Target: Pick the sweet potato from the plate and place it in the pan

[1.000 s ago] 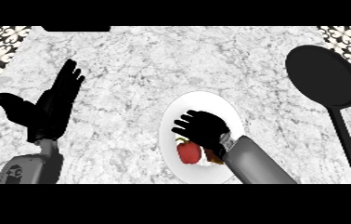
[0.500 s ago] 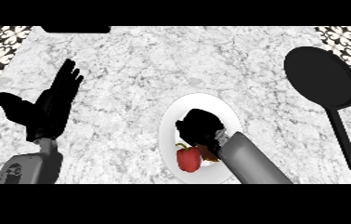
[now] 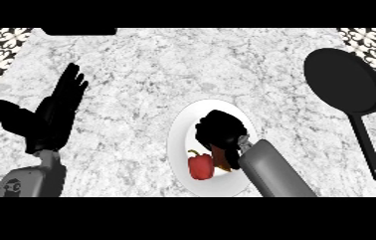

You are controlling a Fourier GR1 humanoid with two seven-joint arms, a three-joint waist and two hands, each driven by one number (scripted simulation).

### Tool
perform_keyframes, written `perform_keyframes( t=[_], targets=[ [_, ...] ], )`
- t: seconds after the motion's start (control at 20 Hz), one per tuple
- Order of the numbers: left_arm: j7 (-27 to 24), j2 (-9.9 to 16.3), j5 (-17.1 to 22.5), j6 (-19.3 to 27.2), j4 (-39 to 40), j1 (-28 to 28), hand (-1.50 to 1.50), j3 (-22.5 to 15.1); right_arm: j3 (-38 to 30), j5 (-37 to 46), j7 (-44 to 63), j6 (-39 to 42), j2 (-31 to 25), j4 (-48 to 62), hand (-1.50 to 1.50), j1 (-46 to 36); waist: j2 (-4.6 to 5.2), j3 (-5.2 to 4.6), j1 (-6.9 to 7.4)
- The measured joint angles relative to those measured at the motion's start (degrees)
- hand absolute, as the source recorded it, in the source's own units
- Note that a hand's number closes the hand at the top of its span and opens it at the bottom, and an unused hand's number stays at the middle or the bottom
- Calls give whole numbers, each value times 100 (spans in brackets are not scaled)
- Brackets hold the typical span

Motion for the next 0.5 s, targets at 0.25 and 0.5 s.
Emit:
perform_keyframes(
  t=[0.25,0.5],
  targets=[
    [-41,62,15,-8,-11,142,0,99,-1543,-169,1680,-294,39,26,150,26,5,11,-163],
    [-26,86,31,-14,41,53,0,141,-2348,138,3146,-802,-28,-527,150,-314,-6,10,-151]
  ],
)
